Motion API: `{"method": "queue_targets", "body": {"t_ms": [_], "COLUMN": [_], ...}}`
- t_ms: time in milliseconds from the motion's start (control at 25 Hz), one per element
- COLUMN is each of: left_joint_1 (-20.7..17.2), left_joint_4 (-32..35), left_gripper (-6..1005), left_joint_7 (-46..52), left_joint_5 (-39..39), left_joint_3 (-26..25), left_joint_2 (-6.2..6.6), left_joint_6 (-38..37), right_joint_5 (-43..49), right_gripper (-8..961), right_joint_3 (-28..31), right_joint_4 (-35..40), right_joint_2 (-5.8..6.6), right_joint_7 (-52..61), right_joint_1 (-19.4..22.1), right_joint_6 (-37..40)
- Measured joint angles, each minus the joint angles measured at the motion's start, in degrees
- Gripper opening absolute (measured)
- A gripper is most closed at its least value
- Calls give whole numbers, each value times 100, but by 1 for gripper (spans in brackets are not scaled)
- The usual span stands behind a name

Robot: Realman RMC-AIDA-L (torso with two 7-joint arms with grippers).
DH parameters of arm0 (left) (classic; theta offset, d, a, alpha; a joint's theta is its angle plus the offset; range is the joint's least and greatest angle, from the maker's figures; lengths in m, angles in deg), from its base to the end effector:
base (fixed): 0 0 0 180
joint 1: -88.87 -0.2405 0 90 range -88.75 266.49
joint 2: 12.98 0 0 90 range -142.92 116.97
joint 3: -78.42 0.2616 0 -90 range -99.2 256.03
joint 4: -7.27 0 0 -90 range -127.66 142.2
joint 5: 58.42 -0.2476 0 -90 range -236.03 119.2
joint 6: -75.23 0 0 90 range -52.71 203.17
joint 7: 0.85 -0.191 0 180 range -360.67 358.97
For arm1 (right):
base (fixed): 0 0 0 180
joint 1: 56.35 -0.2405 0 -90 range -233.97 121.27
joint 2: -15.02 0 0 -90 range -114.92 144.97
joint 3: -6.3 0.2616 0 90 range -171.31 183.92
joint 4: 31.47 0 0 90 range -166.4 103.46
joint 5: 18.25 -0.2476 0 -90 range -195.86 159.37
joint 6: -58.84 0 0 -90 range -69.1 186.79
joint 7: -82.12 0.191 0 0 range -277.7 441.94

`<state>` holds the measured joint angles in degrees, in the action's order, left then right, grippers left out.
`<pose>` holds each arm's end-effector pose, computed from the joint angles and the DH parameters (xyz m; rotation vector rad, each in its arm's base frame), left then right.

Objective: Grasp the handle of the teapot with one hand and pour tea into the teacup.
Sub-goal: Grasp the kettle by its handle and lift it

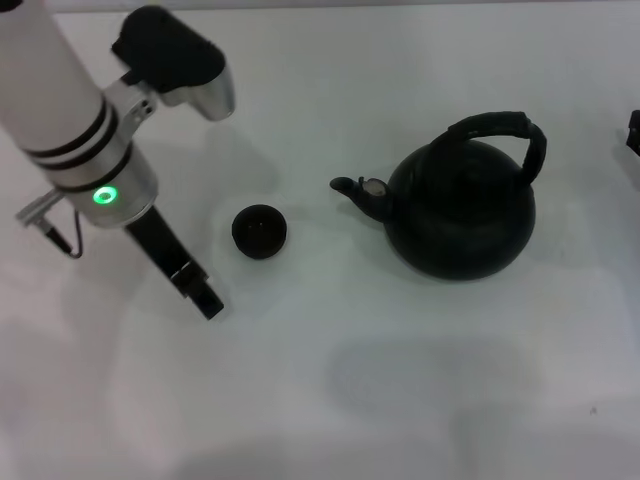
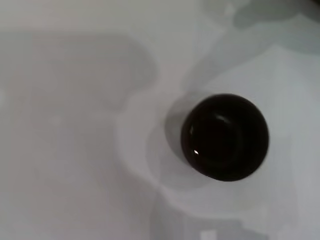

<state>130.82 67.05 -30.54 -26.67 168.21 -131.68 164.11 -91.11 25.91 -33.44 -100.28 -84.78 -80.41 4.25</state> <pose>-0.2182 0.3788 -0.1010 -2.6614 -0.9973 0.8547 0.4433 0.3727 -0.0280 -1.6741 0.7042 0.3569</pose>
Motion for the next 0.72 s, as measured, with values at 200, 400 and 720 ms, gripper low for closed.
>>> {"method": "queue_targets", "body": {"t_ms": [200,400,720], "left_joint_1": [-641,-1597,-3322], "left_joint_4": [1034,2401,2665], "left_gripper": [803,802,801], "left_joint_7": [-302,-1108,-3795], "left_joint_5": [248,1093,3363], "left_joint_3": [-357,-1355,-2204], "left_joint_2": [-5,-2,-23], "left_joint_6": [382,646,-764], "right_joint_5": [0,0,165], "right_gripper": [776,775,773], "right_joint_3": [2,-3,-309], "right_joint_4": [24,78,393], "right_joint_2": [0,7,25], "right_joint_7": [0,0,73], "right_joint_1": [2,29,89], "right_joint_6": [1,2,0]}}
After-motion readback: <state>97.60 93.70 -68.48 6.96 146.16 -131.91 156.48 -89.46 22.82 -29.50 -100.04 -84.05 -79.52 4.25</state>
